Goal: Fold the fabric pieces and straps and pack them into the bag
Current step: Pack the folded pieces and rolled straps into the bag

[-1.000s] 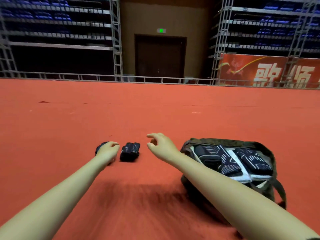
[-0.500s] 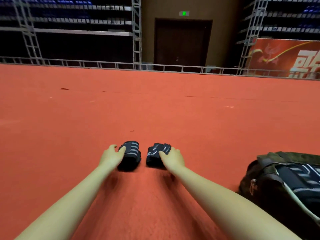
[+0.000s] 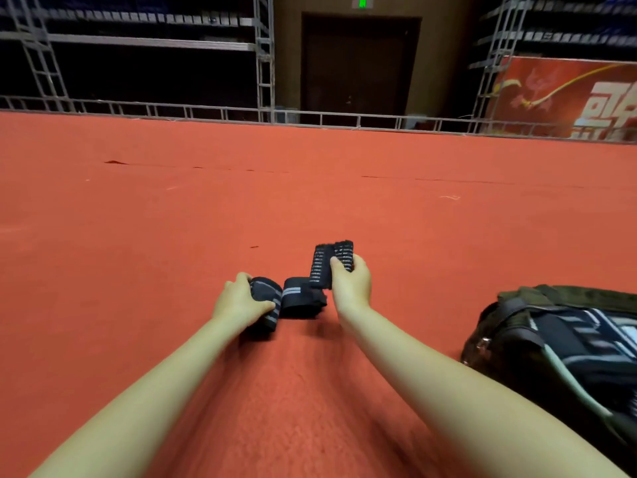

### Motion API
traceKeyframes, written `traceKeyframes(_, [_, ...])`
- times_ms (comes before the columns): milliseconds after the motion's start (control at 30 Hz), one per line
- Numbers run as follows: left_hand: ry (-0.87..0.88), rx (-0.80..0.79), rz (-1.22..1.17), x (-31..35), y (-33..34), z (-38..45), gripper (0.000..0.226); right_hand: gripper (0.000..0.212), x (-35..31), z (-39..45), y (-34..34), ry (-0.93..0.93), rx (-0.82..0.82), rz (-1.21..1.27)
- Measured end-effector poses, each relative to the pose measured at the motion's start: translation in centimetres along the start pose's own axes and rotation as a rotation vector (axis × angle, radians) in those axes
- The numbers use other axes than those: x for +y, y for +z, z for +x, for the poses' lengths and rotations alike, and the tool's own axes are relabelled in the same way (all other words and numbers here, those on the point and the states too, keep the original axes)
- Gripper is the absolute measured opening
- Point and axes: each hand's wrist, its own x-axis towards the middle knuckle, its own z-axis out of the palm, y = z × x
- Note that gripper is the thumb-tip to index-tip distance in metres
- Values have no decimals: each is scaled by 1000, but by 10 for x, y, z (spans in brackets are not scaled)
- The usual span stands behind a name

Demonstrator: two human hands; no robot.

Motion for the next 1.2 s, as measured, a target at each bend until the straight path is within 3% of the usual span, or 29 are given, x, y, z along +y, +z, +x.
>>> traceKeyframes(100, [52,7,-90,11,-4,-24,58,9,-45,-17,-37,-61,-42,108])
traceKeyframes(267, [153,-9,-532,70,-37,-79,60,15,-106,-58,-136,-302,-153,170])
traceKeyframes(400, [254,-159,-656,148,-55,-130,63,27,-111,-76,-236,-317,-55,111])
traceKeyframes(533, [359,-314,-595,231,-49,-189,47,26,-99,-74,-328,-203,122,143])
traceKeyframes(633, [457,-450,-519,273,-25,-221,56,21,-92,-68,-386,-111,176,135])
traceKeyframes(767, [476,-478,-514,320,13,-238,53,25,-81,-57,-446,2,216,2])
traceKeyframes(933, [559,-514,-405,351,54,-238,51,22,-81,-42,-481,-3,137,-163])
traceKeyframes(1000, [640,-506,-260,352,68,-234,47,24,-84,-36,-481,-29,73,-208])
traceKeyframes(1100, [829,-393,83,350,84,-230,47,27,-87,-22,-475,-67,-39,-350])
traceKeyframes(1200, [949,-301,229,348,92,-223,44,31,-84,-5,-471,-91,-167,-605])
